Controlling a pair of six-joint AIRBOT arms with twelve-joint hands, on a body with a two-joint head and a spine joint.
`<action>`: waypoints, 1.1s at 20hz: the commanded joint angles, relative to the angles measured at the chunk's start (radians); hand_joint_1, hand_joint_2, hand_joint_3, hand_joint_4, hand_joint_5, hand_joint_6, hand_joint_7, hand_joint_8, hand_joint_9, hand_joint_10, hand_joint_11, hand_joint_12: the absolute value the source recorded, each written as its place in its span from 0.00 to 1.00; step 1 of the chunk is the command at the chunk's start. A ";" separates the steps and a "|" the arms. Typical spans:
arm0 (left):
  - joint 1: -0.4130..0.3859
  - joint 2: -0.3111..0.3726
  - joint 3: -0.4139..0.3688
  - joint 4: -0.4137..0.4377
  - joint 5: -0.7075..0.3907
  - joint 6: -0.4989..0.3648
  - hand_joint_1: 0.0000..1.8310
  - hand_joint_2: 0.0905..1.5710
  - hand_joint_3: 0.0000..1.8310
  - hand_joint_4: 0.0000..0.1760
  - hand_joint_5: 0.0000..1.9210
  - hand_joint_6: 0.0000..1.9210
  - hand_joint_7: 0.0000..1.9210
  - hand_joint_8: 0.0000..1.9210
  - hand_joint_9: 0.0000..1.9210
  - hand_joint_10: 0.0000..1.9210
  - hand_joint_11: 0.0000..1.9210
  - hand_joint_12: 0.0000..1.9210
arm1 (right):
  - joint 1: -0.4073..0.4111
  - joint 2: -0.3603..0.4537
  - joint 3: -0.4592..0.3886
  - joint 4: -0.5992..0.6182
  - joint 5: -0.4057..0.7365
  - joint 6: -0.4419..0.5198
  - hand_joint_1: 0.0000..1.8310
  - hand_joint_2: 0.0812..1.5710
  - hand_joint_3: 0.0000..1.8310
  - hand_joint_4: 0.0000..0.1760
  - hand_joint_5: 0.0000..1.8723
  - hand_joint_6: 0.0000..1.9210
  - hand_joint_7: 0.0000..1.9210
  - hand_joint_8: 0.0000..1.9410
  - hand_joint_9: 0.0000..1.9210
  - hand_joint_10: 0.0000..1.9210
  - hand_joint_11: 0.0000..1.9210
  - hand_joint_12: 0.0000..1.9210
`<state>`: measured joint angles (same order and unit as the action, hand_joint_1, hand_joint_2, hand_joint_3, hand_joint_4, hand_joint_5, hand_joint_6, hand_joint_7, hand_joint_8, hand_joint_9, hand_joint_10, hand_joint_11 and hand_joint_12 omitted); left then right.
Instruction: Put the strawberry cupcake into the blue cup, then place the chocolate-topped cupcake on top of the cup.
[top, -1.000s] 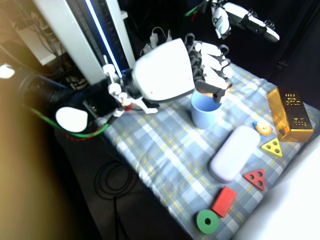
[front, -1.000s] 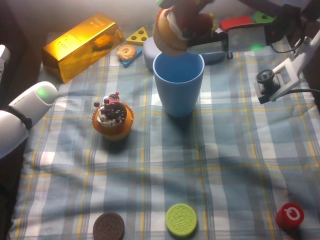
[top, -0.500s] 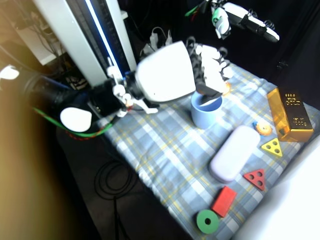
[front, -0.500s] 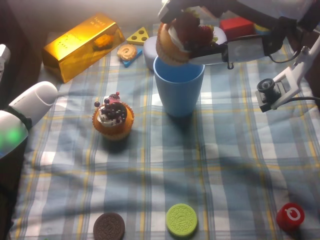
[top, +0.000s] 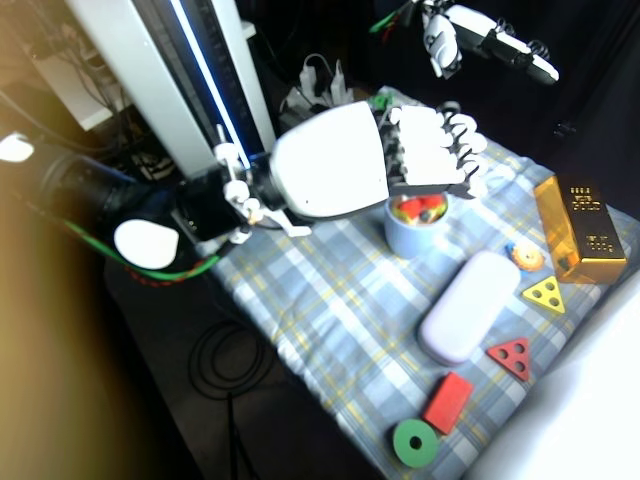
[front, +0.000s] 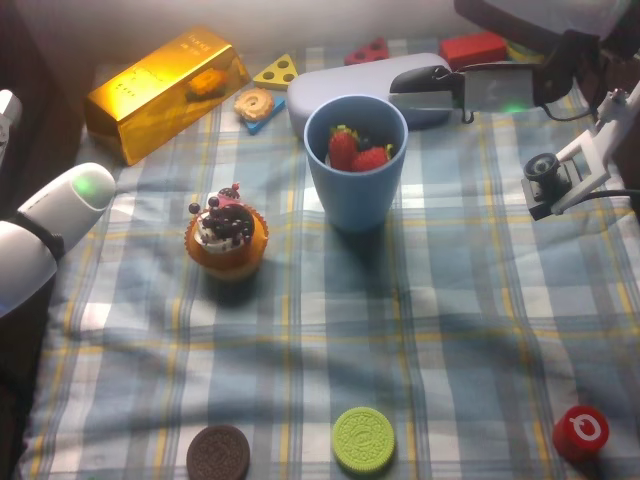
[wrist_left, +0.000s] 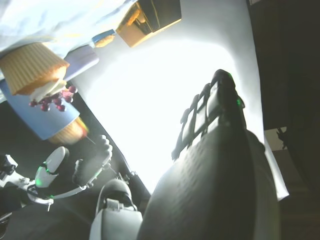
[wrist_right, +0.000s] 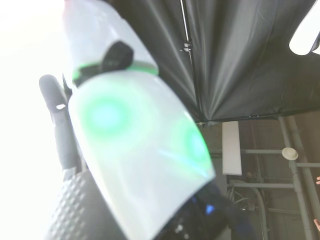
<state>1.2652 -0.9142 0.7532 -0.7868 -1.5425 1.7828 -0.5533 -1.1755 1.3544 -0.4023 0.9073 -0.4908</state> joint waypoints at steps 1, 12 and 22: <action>-0.005 0.001 0.004 0.036 -0.123 -0.004 0.00 0.57 0.00 0.00 0.02 0.00 0.01 0.00 0.00 0.00 0.00 0.00 | 0.013 0.000 0.002 0.042 0.108 0.007 0.59 0.66 0.00 0.16 0.21 0.00 0.22 0.00 0.23 0.00 0.17 0.22; -0.022 0.002 0.015 0.059 -0.079 -0.004 0.00 0.57 0.00 0.00 0.02 0.00 0.00 0.00 0.00 0.00 0.00 0.00 | 0.000 0.059 -0.036 0.049 0.108 0.010 0.34 0.61 0.00 0.53 0.12 0.00 0.12 0.00 0.11 0.00 0.02 0.16; -0.145 -0.084 0.138 0.125 0.184 -0.005 0.09 0.53 0.00 0.28 0.00 0.00 0.01 0.00 0.00 0.00 0.00 0.00 | -0.177 0.278 -0.243 0.162 0.172 -0.198 0.15 0.61 0.00 0.36 0.05 0.00 0.07 0.00 0.04 0.00 0.00 0.10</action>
<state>1.1259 -0.9974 0.8906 -0.7071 -1.2736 1.7832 -0.7483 -0.8928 1.1091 -0.2863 0.9478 -0.6899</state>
